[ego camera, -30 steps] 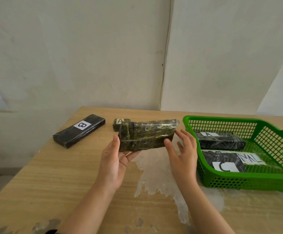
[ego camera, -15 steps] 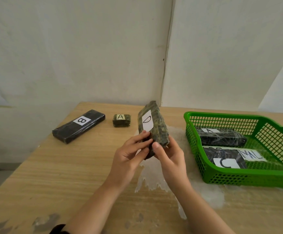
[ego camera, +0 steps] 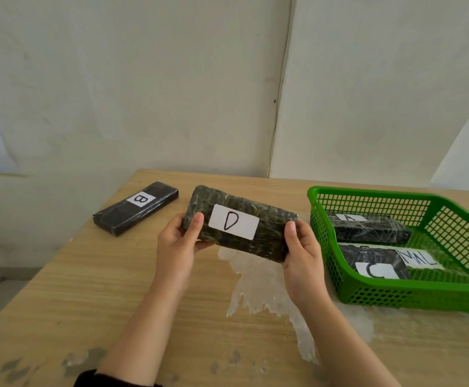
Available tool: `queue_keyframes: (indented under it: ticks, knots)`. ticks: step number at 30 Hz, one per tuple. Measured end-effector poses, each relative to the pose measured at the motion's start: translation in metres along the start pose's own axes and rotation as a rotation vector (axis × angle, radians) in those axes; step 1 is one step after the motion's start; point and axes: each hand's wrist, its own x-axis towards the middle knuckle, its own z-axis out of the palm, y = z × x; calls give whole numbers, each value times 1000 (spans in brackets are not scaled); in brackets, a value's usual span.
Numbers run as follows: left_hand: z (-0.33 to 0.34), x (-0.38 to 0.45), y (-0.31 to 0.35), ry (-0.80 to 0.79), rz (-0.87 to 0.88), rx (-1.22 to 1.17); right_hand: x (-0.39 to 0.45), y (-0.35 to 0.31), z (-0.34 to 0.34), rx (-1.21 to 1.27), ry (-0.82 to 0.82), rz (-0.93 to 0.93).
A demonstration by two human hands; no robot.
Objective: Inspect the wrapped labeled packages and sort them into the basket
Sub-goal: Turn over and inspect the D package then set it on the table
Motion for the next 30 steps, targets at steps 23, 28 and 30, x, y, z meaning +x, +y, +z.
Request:
queue_keyframes:
  ticks: [23,28,30]
  knots:
    - [19,74,-16,20,-137,102,63,-3,17,-922,-48,13]
    - [16,96,-52,-133,-106,597,92,33,10,-933,15,24]
    - [15,102,-63,-155,-66,701,100,45,5,-964,33,33]
